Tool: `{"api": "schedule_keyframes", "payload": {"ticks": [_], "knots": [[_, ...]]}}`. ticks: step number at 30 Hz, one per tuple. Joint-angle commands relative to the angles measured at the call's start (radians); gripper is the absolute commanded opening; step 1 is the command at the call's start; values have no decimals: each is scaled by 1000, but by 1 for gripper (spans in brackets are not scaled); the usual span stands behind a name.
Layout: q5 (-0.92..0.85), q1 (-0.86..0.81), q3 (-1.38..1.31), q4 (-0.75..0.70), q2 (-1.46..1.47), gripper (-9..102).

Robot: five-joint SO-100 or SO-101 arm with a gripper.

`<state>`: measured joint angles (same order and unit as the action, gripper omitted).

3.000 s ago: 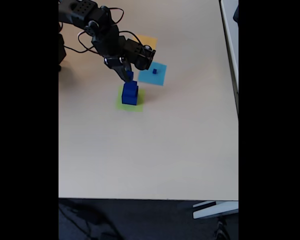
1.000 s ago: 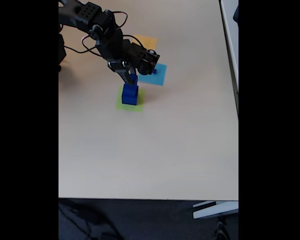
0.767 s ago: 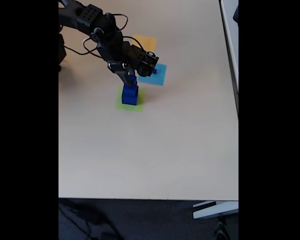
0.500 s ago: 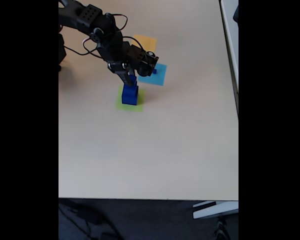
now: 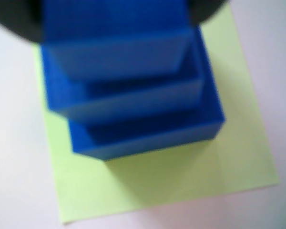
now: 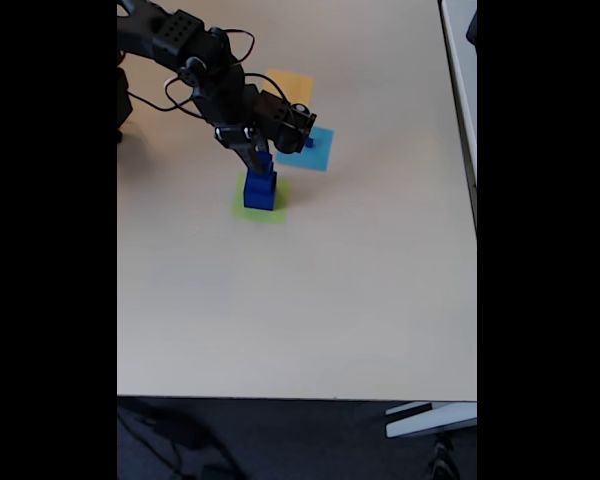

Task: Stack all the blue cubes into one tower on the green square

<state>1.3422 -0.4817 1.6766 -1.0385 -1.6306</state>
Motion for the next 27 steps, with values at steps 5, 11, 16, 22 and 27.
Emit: {"api": "schedule_keyframes", "payload": {"ticks": [5, 11, 16, 22, 27], "knots": [[-3, -6, -23, 14, -44, 6], [-5, -5, -23, 11, -44, 10], [-6, -5, -25, 9, -46, 15], [-8, -3, -26, 8, -46, 18], [-12, -3, -26, 8, -46, 26]]}}
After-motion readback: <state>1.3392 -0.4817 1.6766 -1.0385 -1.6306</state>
